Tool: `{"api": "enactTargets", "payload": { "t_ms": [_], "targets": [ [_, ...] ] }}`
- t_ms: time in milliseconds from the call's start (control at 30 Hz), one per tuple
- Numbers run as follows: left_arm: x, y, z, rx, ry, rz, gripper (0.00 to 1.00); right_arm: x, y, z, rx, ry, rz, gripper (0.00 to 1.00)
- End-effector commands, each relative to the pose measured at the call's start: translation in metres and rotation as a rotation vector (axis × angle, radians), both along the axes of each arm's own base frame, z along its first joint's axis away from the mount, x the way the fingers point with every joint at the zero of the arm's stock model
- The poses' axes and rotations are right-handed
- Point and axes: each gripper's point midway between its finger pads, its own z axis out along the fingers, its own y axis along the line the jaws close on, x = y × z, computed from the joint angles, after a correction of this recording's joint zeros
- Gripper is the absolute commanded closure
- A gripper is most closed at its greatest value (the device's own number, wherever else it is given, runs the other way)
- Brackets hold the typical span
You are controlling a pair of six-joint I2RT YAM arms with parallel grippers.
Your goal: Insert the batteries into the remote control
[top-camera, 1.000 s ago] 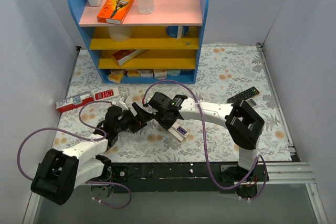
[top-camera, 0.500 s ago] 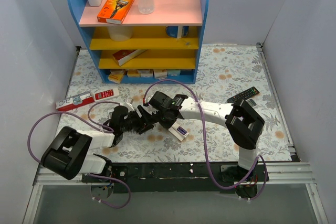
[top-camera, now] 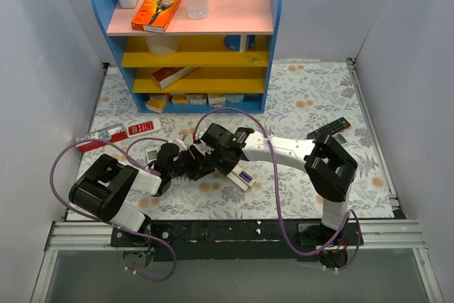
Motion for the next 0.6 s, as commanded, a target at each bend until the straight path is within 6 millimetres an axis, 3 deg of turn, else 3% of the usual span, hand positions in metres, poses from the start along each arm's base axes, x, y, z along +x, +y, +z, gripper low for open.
{"api": "enactTargets", "payload": {
  "t_ms": [0, 167, 267, 433, 567],
  "targets": [
    [0.009, -0.01, 0.015, -0.045, -0.047, -0.004, 0.69, 0.0, 0.003, 0.012, 0.05, -0.016, 0.006, 0.99],
    [0.009, -0.008, 0.019, -0.06, -0.052, 0.02, 1.0, 0.0, 0.003, 0.013, 0.06, -0.019, 0.002, 0.99],
    [0.011, -0.005, 0.024, -0.057, -0.062, 0.038, 1.0, 0.0, 0.0, 0.017, 0.071, -0.034, -0.004, 0.92],
    [0.015, 0.002, 0.036, -0.04, -0.084, 0.087, 1.0, 0.0, 0.001, 0.034, 0.12, -0.118, 0.011, 0.69],
    [0.015, 0.011, 0.031, 0.006, -0.033, 0.139, 1.0, 0.003, -0.005, 0.039, 0.119, -0.262, 0.011, 0.52]
  ]
}}
